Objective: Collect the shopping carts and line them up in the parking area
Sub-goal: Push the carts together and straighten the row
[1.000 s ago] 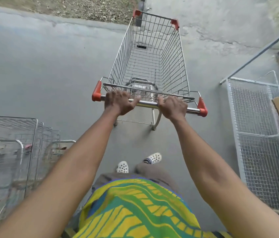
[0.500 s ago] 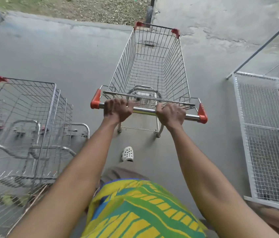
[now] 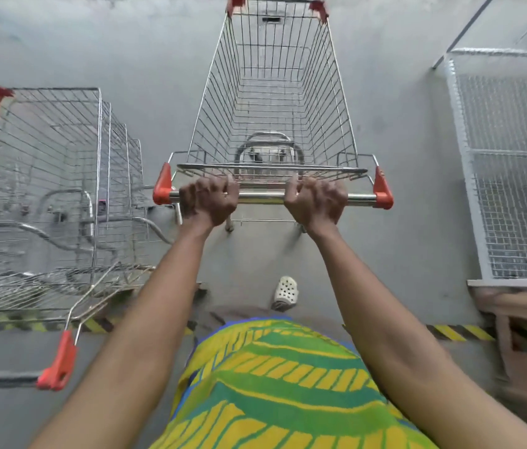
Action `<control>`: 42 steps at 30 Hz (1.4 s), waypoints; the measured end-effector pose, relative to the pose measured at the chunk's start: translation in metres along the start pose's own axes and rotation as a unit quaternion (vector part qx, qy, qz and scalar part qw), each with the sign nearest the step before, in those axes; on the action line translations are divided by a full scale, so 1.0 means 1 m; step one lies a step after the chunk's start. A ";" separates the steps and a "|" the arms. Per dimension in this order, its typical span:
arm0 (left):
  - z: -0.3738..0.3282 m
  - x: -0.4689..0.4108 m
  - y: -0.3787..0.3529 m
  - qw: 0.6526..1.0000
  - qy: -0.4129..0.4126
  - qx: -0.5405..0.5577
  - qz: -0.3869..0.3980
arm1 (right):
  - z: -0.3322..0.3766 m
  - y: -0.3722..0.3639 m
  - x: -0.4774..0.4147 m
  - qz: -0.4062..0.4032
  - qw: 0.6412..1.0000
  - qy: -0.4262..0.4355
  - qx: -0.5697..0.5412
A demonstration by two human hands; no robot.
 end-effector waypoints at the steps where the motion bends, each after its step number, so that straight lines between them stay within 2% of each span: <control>1: 0.002 0.010 -0.001 1.000 -0.004 0.001 0.003 | -0.001 0.000 0.012 -0.003 1.000 -0.003 0.000; 5: 0.011 0.050 0.000 0.999 -0.022 0.026 0.008 | -0.002 -0.002 0.054 -0.016 1.000 -0.016 0.002; 9: 0.024 0.088 -0.002 0.999 -0.032 0.002 0.018 | 0.000 -0.011 0.094 0.013 1.000 -0.026 0.009; 15: 0.050 0.158 -0.001 0.999 -0.044 0.004 -0.003 | 0.010 -0.013 0.172 -0.006 0.999 -0.033 0.021; 22: 0.078 0.215 -0.009 0.999 -0.047 0.012 0.024 | 0.022 -0.017 0.235 -0.014 1.000 -0.025 0.009; 34: 0.082 0.268 -0.015 0.998 -0.045 -0.045 0.002 | 0.021 -0.011 0.285 -0.027 0.999 -0.019 0.006; 42: 0.082 0.290 -0.014 0.998 -0.068 0.014 0.002 | 0.016 -0.012 0.303 -0.032 0.999 -0.010 0.005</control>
Point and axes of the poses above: each hand's wrist, its own x-axis away from the middle knuckle, its own y-axis out of the back of the hand, z = x × y, the point moved 10 cm from there along -x, towards the middle knuckle, and after that the axes turned 7 degrees about z, right-handed, at the moved point
